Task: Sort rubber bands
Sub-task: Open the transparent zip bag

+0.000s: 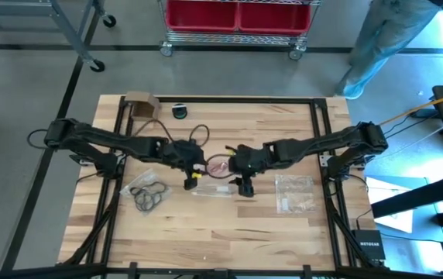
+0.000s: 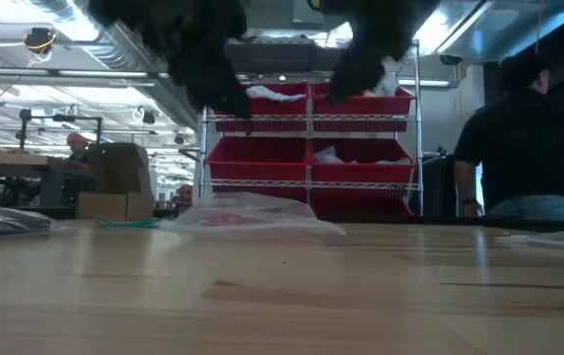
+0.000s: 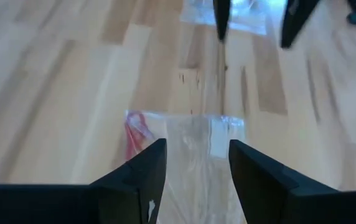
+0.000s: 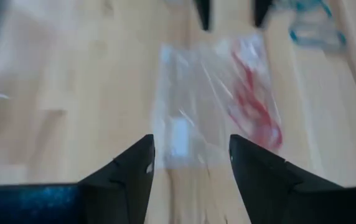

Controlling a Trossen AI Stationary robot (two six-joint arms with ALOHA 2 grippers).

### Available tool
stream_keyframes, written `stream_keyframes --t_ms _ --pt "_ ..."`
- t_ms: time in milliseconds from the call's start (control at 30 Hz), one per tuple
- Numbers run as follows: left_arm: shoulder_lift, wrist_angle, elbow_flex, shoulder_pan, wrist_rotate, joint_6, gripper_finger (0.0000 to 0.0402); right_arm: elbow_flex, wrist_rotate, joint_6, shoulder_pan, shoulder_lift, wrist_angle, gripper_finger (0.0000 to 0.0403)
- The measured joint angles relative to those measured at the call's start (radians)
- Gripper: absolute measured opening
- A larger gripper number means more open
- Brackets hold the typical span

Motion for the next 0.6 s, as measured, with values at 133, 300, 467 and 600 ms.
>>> stream_keyframes --t_ms 133,300,467,600 --pt "0.128 0.037 -0.027 -0.020 -0.006 -0.009 0.0153 -0.072 0.123 0.086 0.043 0.003 0.005 0.0200" --pt "0.282 0.058 -0.027 -0.038 -0.006 0.001 0.0140 -0.127 0.251 0.209 0.104 0.003 0.009 0.0200" --pt "0.313 -0.093 -0.027 -0.051 -0.008 -0.042 0.0132 -0.148 0.295 0.343 0.180 0.003 -0.040 0.0200" --pt "0.266 -0.326 -0.025 -0.092 -0.009 -0.124 0.0129 -0.150 0.302 0.459 0.248 0.003 -0.143 0.0200"
